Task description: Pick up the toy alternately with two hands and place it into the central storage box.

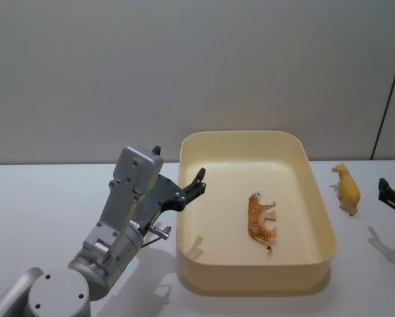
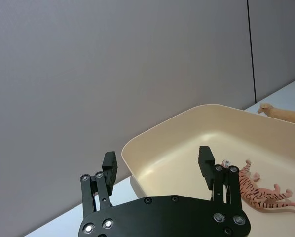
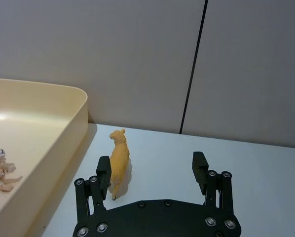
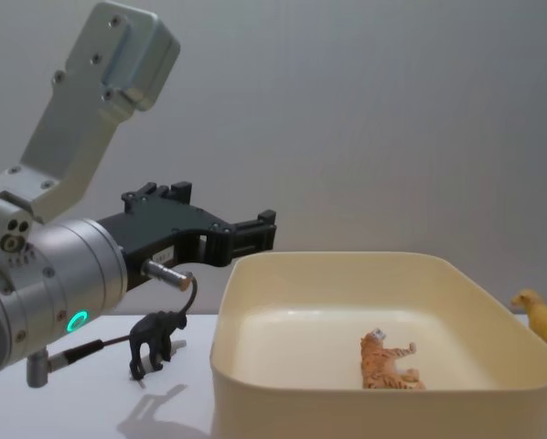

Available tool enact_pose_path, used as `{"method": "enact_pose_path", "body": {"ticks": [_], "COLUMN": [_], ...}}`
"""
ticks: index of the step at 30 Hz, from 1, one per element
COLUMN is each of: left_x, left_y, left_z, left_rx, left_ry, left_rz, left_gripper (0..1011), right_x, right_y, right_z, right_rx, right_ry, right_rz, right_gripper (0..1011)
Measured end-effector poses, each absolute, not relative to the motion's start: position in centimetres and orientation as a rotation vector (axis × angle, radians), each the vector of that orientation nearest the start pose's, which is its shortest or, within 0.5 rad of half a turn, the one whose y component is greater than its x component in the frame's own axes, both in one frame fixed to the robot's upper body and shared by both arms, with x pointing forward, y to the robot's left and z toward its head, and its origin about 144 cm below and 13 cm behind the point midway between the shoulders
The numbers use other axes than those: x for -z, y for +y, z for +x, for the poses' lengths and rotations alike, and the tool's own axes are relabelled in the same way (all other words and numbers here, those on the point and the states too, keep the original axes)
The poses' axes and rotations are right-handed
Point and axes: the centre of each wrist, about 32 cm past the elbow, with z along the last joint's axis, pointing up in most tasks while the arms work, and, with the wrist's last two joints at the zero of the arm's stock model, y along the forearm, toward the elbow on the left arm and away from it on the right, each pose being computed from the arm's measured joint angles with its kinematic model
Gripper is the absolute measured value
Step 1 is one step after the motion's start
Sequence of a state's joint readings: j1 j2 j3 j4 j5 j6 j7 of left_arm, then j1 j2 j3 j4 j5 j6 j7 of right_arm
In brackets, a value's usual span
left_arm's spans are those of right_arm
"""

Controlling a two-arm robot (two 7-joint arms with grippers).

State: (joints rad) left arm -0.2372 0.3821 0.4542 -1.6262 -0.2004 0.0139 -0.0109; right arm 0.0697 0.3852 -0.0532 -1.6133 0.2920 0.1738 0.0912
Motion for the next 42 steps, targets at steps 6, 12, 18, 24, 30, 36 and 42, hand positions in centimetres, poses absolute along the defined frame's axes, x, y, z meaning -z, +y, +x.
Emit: {"method": "enact_pose_path", "body": {"ticks": [6, 12, 18, 24, 30, 36, 42], "left_x": [-120.4, -120.4, -120.4, -120.4, -120.4, -120.4, -120.4], "left_y": [19.8, 19.8, 19.8, 19.8, 19.8, 19.8, 19.8], "left_z": [49.2, 49.2, 49.2, 49.2, 49.2, 49.2, 49.2], "left_rx": [-1.124, -1.124, -1.124, -1.124, -1.124, -1.124, -1.124], "left_ry": [-0.268, -0.268, -0.268, -0.268, -0.268, -0.268, -0.268], "left_rz": [0.061, 0.061, 0.061, 0.061, 0.061, 0.061, 0.061], "left_gripper": [1002, 1001, 1001, 1001, 1002, 1002, 1002], "right_x": [-118.6, -117.9, -117.3, -116.8, -116.2, -115.7, -115.0], "right_y": [-32.0, -31.6, -30.9, -29.8, -28.9, -28.2, -27.6], "right_z": [48.0, 49.0, 50.4, 51.8, 53.0, 53.7, 54.4], "right_rx": [1.435, 1.440, 1.437, 1.416, 1.403, 1.401, 1.411], "right_ry": [0.000, 0.004, 0.003, 0.001, 0.005, 0.011, 0.022], "right_rz": [-0.173, -0.197, -0.213, -0.223, -0.240, -0.261, -0.291], "right_gripper": [1001, 1001, 1001, 1001, 1001, 1001, 1001]}}
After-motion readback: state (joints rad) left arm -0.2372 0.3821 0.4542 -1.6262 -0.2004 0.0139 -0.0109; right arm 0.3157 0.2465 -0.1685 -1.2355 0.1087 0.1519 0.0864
